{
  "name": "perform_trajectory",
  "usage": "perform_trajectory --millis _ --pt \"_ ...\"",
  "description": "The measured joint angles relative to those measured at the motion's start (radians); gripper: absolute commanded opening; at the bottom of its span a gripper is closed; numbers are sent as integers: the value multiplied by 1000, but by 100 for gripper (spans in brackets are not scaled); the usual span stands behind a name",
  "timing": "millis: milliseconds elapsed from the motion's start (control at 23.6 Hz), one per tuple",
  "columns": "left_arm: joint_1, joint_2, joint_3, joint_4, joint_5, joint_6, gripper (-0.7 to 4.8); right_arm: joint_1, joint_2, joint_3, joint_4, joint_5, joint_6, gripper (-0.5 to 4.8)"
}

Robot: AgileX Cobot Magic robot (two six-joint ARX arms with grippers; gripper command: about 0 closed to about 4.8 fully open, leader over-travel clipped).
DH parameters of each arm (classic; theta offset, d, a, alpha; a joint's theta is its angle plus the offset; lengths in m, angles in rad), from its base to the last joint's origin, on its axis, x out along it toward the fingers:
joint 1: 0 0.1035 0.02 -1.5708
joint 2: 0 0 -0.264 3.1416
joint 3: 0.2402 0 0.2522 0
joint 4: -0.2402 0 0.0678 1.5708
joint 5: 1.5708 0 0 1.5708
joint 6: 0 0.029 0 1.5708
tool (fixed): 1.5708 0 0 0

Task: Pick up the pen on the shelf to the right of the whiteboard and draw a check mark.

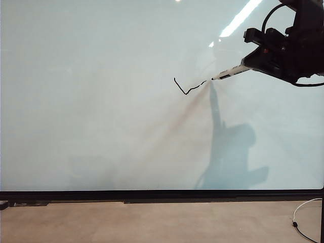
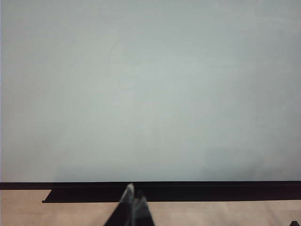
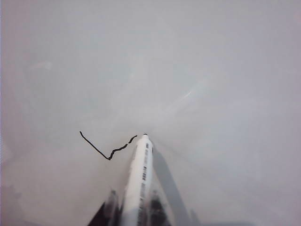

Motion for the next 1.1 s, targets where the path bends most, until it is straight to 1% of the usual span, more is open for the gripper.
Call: perform_trajectory --millis 297,679,934,1104 --pt "0 0 0 0 0 0 -4 0 1 23 -21 -15 -1 -4" --pt "0 0 0 0 0 0 -4 -3 -3 24 -21 -3 -14 -4" --pt "0 0 0 0 0 0 -4 -3 -71 24 -27 16 -43 -4" --pt "0 0 0 0 0 0 -4 -14 -120 24 -68 28 -56 -4"
